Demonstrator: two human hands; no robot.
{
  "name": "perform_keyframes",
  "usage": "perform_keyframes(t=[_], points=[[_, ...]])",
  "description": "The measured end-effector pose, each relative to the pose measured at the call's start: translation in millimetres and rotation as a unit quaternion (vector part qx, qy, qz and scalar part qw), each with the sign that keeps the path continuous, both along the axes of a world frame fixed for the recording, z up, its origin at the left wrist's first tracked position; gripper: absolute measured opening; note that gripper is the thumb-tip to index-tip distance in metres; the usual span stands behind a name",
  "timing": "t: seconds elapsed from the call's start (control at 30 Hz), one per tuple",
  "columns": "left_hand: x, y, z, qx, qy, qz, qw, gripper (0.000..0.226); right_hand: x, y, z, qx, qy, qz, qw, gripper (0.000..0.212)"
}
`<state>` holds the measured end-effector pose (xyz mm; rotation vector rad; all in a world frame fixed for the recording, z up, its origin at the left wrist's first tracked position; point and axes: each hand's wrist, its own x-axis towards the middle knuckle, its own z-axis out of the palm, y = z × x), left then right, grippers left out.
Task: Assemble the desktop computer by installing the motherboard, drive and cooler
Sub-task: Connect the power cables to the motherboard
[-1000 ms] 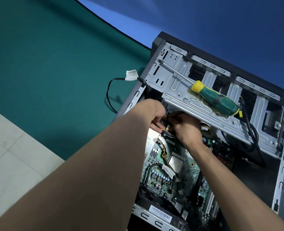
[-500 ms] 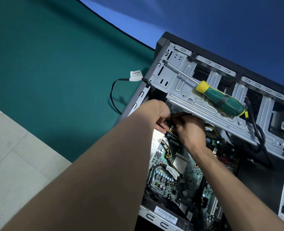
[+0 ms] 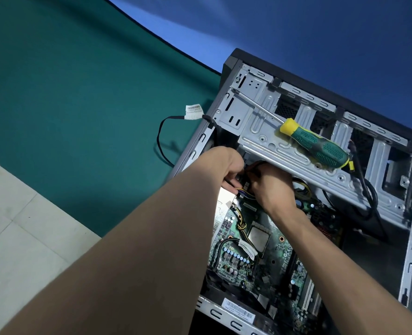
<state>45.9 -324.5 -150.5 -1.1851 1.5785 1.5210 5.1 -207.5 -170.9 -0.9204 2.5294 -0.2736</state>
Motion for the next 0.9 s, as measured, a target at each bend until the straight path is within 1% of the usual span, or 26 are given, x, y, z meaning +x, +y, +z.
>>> perform_keyframes(t=[0.07, 0.27, 0.43, 0.57, 0.67, 0.8, 0.9], points=[[0.1, 0.5, -0.8, 0.002, 0.004, 0.001, 1.0, 0.049, 1.6, -0.1, 1.1, -0.006, -0.001, -0.01, 1.0, 0.02], [0.2, 0.4, -0.2, 0.003, 0.007, -0.018, 1.0, 0.046, -1.5, -1.0, -3.7, 0.029, -0.005, -0.031, 0.999, 0.021], [-0.2, -0.6, -2.2, 0.007, 0.006, -0.04, 0.999, 0.046, -2.4, -2.0, -4.0, 0.008, -0.012, -0.031, 0.999, 0.023], [0.2, -1.5, -1.7, 0.007, 0.003, -0.046, 0.999, 0.047, -2.3, 1.9, -4.2, -0.016, -0.045, -0.029, 0.998, 0.024], [0.7, -0.8, -0.5, 0.004, 0.009, -0.034, 0.999, 0.047, -2.0, 5.0, -4.8, -0.036, -0.06, -0.048, 0.996, 0.024], [0.8, -0.7, -0.1, 0.0, 0.012, -0.007, 1.0, 0.047, -2.4, 4.3, -6.4, -0.025, -0.078, -0.069, 0.994, 0.024], [1.0, -0.6, 0.4, 0.005, 0.01, 0.008, 1.0, 0.047, -2.8, 4.3, -5.0, -0.047, -0.099, -0.079, 0.991, 0.026]])
